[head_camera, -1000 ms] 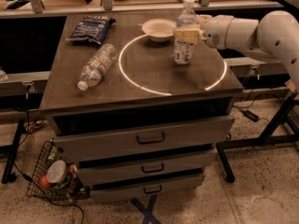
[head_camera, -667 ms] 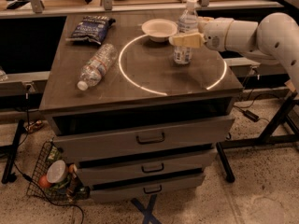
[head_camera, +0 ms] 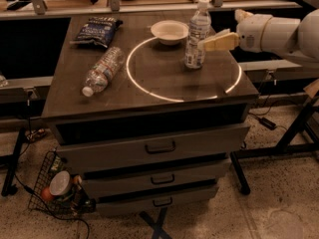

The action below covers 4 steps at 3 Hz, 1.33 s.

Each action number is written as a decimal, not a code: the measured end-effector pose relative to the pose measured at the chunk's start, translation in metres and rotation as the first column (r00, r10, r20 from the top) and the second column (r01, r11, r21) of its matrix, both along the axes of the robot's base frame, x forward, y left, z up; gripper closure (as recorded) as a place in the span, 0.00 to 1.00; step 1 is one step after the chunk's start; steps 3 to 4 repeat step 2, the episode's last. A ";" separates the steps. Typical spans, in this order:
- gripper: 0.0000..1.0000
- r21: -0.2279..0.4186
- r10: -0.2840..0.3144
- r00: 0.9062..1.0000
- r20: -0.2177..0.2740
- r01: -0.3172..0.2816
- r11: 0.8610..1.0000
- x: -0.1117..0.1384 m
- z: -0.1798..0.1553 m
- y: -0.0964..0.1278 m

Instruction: Pick blue plastic bottle from paper bowl and place on counter

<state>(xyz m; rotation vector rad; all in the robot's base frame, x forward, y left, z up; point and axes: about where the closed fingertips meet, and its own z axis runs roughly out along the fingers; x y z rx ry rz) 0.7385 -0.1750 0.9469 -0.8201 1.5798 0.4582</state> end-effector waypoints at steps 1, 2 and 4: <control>0.00 -0.099 -0.148 0.986 0.081 0.155 0.983 -0.031 0.065 -0.077; 0.00 -0.167 -0.210 0.955 0.210 0.247 0.955 -0.060 0.147 -0.103; 0.00 -0.167 -0.210 0.955 0.210 0.247 0.955 -0.060 0.147 -0.103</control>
Offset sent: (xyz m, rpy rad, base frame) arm -0.1026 -0.1428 0.2492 -0.3006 -0.3342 -0.3435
